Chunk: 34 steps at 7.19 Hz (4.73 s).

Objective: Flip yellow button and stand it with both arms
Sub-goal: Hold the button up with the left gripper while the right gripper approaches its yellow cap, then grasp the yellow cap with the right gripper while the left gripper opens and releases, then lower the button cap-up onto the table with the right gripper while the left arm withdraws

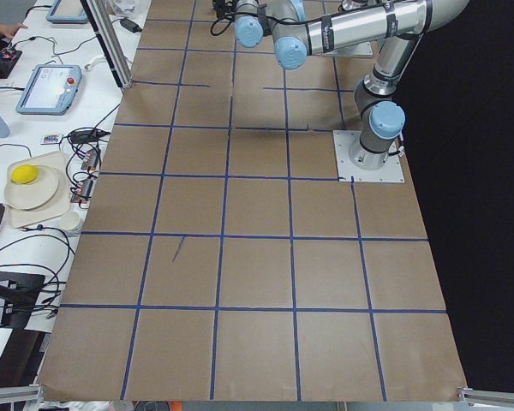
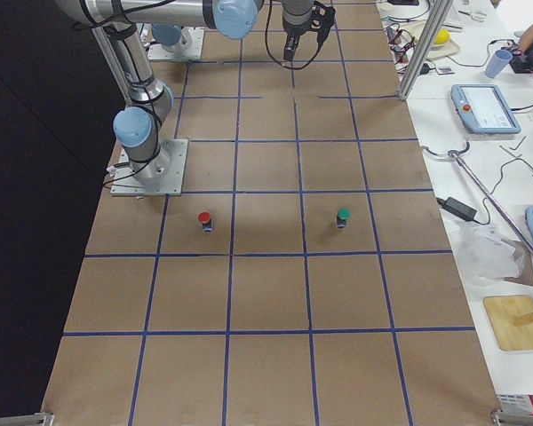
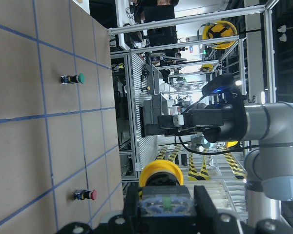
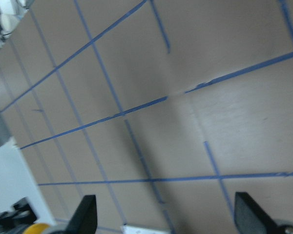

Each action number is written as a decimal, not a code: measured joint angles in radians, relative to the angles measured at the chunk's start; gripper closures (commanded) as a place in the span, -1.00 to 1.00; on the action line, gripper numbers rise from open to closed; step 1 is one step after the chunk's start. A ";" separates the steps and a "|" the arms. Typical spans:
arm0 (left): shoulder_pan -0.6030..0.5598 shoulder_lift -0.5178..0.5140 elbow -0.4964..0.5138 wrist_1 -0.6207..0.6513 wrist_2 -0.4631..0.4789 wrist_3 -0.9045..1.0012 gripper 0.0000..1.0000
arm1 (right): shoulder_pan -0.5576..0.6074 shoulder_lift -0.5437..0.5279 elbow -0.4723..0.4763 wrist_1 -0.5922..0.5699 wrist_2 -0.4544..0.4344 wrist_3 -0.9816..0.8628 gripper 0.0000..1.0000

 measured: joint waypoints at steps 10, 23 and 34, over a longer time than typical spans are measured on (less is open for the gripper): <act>-0.039 0.017 -0.003 0.011 -0.135 -0.074 0.99 | 0.066 -0.039 0.109 0.262 0.478 0.168 -0.83; -0.027 0.021 -0.001 0.090 -0.009 -0.230 -0.99 | 0.019 -0.038 0.091 0.168 0.309 0.046 0.66; 0.043 -0.035 0.130 0.290 0.966 -0.248 -1.00 | -0.315 -0.009 0.530 -0.631 -0.629 -1.653 0.80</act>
